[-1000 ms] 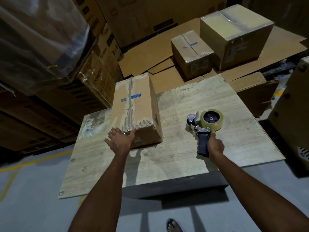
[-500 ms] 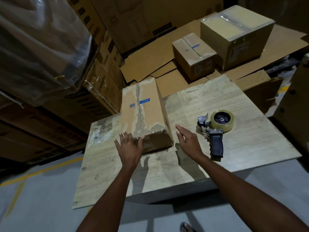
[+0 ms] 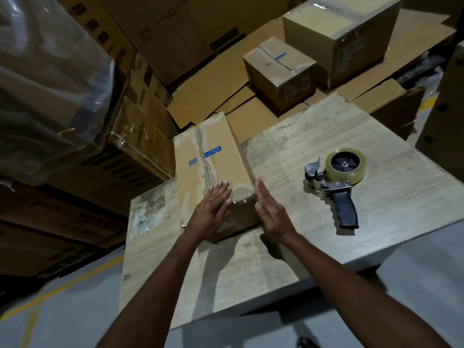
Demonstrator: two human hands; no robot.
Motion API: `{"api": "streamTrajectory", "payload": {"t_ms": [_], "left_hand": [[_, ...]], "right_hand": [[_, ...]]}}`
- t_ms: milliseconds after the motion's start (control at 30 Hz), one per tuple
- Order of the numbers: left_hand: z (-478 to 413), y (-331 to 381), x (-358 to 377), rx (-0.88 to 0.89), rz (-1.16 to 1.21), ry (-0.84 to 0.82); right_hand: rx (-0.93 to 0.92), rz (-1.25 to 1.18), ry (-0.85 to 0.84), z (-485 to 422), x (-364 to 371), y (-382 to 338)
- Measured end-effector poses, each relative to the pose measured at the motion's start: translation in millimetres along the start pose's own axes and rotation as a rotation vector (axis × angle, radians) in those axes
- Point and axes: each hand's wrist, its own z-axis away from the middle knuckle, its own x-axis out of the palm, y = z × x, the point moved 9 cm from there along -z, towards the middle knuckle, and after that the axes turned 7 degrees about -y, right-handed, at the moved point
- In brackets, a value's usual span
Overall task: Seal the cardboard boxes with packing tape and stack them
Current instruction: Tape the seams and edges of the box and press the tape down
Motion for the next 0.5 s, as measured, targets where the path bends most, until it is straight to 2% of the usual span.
{"api": "streamTrajectory", "payload": {"t_ms": [233, 400, 500], "left_hand": [[0.8, -6.4, 5.7, 0.07, -0.046, 0.008], [1.7, -5.4, 9.5, 0.081, -0.103, -0.001], [2.7, -3.2, 10.9, 0.073, -0.135, 0.006]], "right_hand": [[0.022, 0.037, -0.019, 22.3, 13.1, 21.9], [0.055, -0.085, 0.121, 14.3, -9.2, 24.8], [0.084, -0.128, 0.127, -5.5, -13.3, 13.2]]}}
